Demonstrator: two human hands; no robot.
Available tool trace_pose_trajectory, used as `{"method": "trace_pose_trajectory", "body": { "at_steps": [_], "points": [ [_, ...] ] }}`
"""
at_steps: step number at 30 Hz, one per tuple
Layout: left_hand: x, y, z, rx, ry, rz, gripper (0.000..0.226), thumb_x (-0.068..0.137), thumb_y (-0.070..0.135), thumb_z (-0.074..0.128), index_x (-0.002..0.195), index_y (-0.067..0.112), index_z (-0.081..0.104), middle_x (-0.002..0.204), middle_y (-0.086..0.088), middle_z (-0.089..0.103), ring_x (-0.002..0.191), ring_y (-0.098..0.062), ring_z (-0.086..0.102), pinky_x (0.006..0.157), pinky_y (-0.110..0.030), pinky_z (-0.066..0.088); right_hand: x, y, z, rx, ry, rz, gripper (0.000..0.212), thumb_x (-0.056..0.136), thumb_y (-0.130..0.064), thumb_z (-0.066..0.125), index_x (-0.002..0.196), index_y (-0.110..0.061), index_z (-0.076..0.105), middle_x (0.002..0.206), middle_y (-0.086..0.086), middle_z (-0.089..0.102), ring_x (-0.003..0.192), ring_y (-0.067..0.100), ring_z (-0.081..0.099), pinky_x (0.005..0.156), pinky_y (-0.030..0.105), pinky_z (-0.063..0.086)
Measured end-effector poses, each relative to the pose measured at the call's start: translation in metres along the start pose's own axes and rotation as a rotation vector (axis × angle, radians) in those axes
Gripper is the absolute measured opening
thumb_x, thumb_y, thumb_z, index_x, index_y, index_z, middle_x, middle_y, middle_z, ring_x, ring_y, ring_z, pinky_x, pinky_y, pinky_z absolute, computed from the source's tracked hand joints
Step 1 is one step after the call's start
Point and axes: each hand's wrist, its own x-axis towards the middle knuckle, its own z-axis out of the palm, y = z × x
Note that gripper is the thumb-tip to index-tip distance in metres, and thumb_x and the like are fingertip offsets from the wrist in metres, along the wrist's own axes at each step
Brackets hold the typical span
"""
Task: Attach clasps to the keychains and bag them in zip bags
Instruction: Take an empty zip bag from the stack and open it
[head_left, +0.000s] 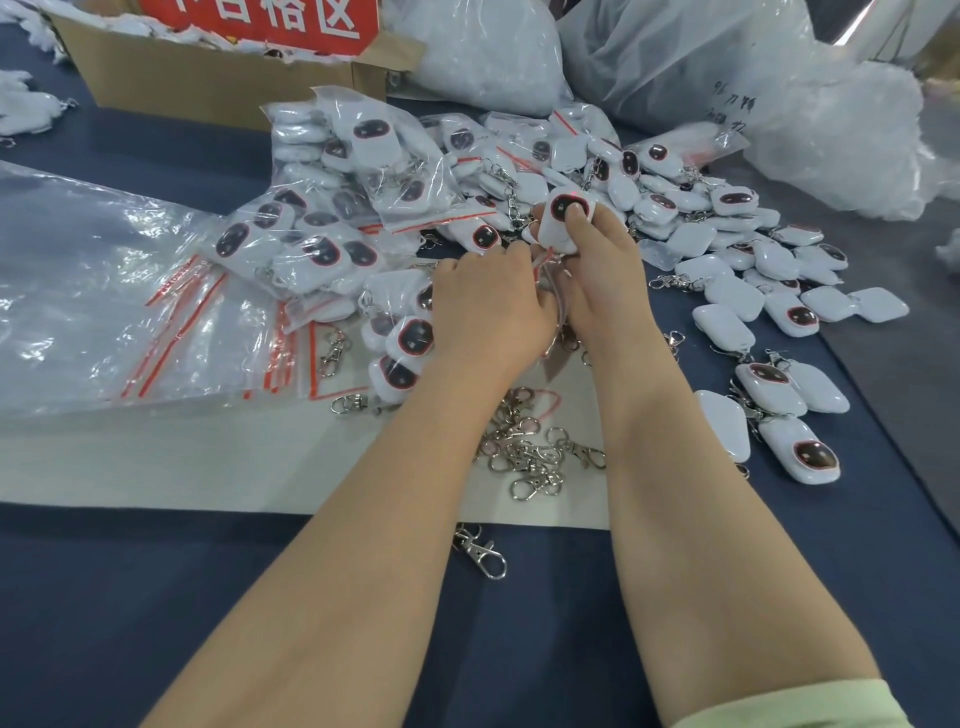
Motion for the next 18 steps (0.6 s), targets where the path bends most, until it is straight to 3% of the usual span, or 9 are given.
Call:
{"method": "trace_pose_trajectory", "body": {
  "at_steps": [4,7,11,18],
  "points": [
    [0.0004,-0.0005,0.0,-0.006,0.0,-0.006,0.021,0.089,0.031,0.044,0.098,0.014,0.053,0.092,-0.005,0.062,0.082,-0.025,0.049,0.079,-0.037,0.031,0.0019,0.0018,0.0005,0.027,0.027,0.033,0.015,0.1,-0.006,0.046,0.096,-0.001,0.059,0.095,0.017,0.063,0.084,0.026,0.06,0.086,0.043,0.05],
    [0.0001,-0.0003,0.0005,-0.006,0.002,-0.004,0.022,0.09,0.032,0.044,0.098,0.014,0.053,0.094,-0.006,0.062,0.089,-0.029,0.054,0.079,-0.037,0.032,0.0016,0.0019,-0.0004,0.002,0.014,0.033,0.013,0.096,-0.004,0.053,0.087,-0.005,0.061,0.085,0.011,0.065,0.074,0.021,0.062,0.081,0.038,0.052],
    [0.0003,-0.0006,0.0008,0.007,-0.001,-0.003,0.025,0.09,0.033,0.045,0.101,0.013,0.054,0.096,-0.007,0.063,0.093,-0.03,0.055,0.082,-0.037,0.033,-0.0001,0.0016,-0.0017,-0.082,-0.008,-0.007,0.01,0.095,-0.003,0.054,0.088,-0.007,0.059,0.09,0.014,0.064,0.078,0.021,0.061,0.077,0.034,0.052],
    [0.0006,-0.0007,0.0006,0.008,0.0,0.002,0.025,0.09,0.032,0.045,0.102,0.013,0.054,0.097,-0.007,0.063,0.093,-0.03,0.055,0.081,-0.037,0.032,0.0,0.0023,0.0001,-0.078,-0.003,-0.008,0.013,0.097,-0.004,0.051,0.089,-0.007,0.06,0.087,0.01,0.066,0.075,0.019,0.062,0.079,0.037,0.052]
  ]
}}
